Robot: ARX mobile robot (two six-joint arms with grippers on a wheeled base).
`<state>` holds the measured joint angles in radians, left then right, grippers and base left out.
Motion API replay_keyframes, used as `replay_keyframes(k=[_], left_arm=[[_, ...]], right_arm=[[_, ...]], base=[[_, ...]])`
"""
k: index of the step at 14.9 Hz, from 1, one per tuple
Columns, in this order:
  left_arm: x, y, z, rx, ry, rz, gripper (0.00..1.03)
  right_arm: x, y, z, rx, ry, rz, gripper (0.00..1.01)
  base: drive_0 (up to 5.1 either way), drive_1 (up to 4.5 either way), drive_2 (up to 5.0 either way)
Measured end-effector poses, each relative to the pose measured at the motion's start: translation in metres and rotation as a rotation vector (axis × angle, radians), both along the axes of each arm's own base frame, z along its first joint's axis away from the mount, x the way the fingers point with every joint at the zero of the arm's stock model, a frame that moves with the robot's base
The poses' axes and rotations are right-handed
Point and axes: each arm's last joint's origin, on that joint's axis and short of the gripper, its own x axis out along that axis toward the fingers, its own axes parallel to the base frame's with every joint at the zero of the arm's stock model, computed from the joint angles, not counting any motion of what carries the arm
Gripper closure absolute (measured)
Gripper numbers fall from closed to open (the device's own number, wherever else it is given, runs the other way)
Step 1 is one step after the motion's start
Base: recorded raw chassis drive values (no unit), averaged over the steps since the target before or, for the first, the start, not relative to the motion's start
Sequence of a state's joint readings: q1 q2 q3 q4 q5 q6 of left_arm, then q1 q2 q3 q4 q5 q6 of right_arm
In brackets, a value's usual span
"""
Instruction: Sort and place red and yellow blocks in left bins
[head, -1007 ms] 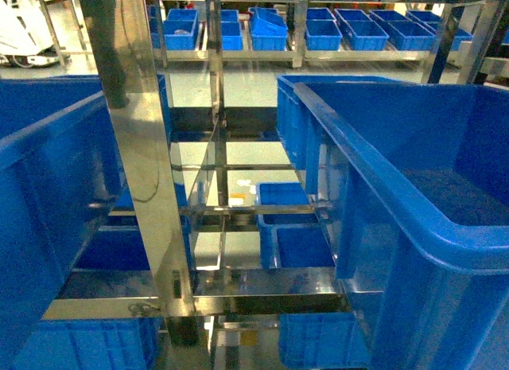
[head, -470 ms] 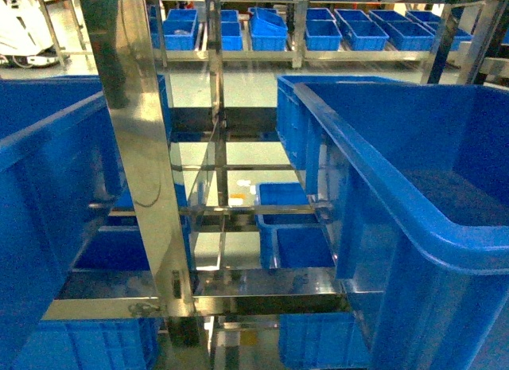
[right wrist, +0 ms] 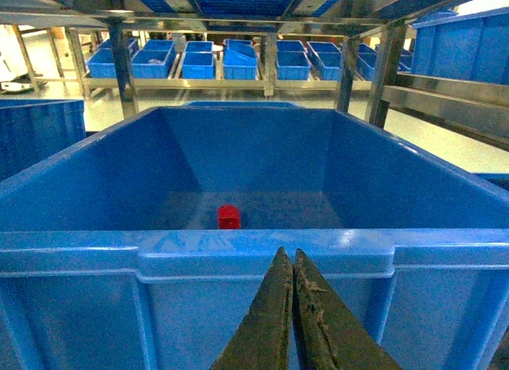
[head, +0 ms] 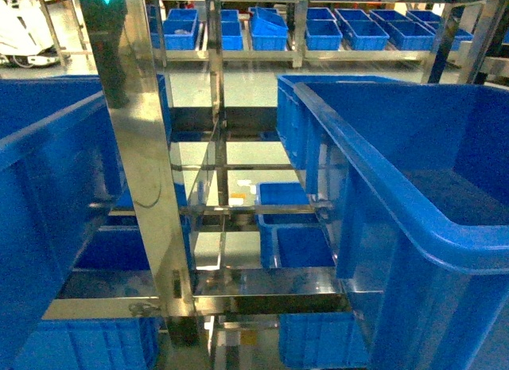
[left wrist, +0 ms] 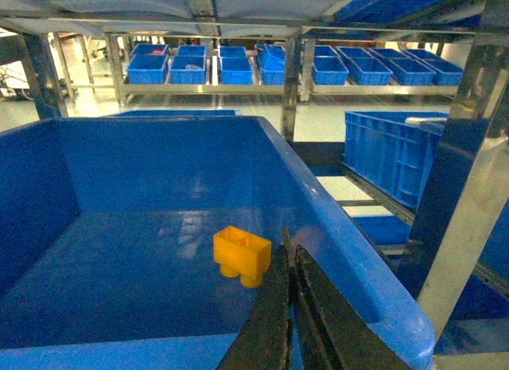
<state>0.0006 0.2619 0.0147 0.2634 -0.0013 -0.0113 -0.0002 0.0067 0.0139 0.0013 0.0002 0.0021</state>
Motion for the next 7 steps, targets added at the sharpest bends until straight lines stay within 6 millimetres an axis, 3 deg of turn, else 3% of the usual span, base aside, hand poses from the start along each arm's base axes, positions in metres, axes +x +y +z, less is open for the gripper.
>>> replay_keyframes(k=[1,2,7], left_arm=[[-0.0012,0.0,0.0,0.0,0.0,0.0,1.0],[-0.0015,0.0,0.0006,0.0,-0.007,0.0,0.88],[-0.0015,0.0,0.0004,0.0,-0.005,0.0,0.28]], right_arm=[[0.0,0.0,-0.0006,0.0,0.006,0.0,0.99],[0.0,0.0,-0.0005,0.0,0.005,0.0,0.97],[0.0,0.0,-0.0006,0.0,0.006,0.0,0.37]], base=[[0.0,0.0,0.0],[0.0,0.0,0.0],[0.0,0.0,0.0]])
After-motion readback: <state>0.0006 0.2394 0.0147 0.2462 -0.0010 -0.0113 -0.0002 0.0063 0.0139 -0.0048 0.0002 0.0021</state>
